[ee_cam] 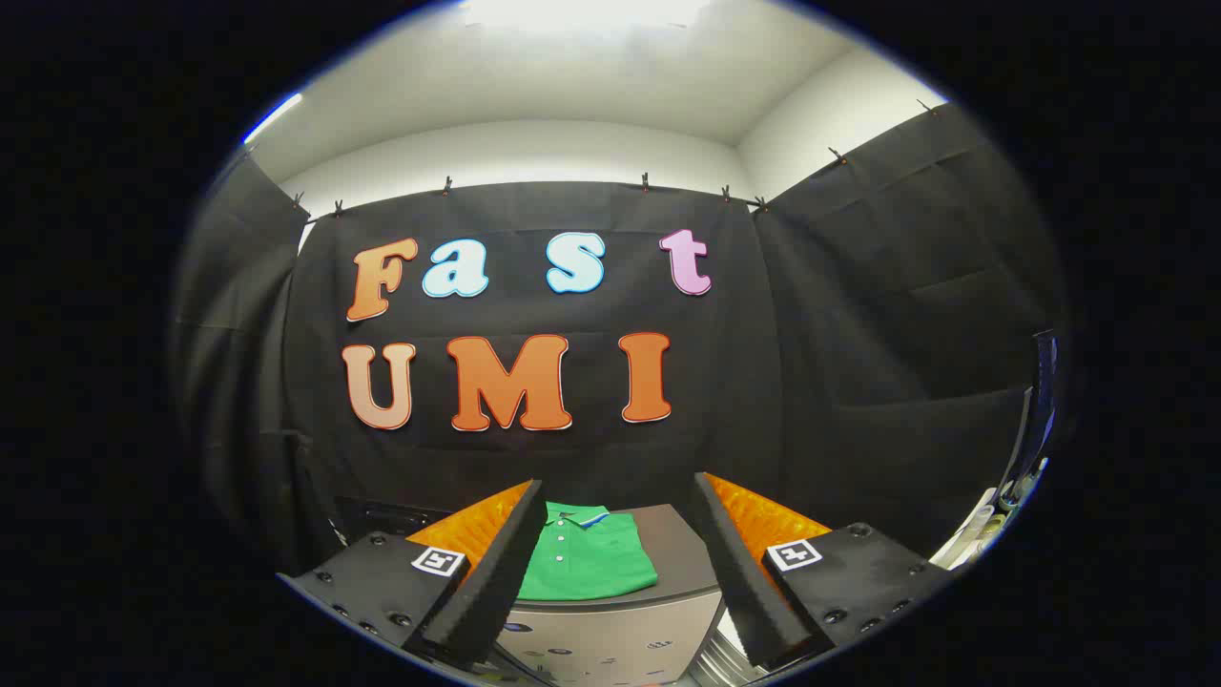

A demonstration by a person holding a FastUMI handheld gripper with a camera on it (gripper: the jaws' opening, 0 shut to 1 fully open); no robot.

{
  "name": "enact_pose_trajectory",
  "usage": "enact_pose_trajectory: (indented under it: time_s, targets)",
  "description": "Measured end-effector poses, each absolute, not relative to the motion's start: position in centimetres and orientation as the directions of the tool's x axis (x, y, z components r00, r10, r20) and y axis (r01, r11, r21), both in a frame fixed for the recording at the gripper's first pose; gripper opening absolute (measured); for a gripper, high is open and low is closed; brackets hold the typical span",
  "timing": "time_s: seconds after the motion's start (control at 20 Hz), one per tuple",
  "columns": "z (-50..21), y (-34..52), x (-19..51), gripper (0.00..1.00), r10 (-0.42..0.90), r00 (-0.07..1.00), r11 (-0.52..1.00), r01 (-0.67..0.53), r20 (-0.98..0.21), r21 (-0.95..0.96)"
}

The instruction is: Put the clothes into the washing machine and then close the washing machine lid.

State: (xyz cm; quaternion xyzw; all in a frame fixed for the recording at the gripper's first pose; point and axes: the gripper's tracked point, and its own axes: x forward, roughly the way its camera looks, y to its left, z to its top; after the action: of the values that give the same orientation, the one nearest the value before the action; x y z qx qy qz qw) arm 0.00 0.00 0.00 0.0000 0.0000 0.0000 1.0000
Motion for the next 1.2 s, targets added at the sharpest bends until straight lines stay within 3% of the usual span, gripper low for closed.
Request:
enact_pose_trajectory:
  time_s: [0.55,0.95,1.2]
  targets:
    - [0.1,0.6,0.3,0.99,0.051,0.999,0.999,-0.051,0.004,0.019]
    - [1.3,0.7,-0.4,0.99,0.024,0.999,1.0,-0.024,0.037,-0.006]
    - [1.5,-0.2,-0.3,0.99,-0.053,0.997,0.994,0.048,0.048,0.102]
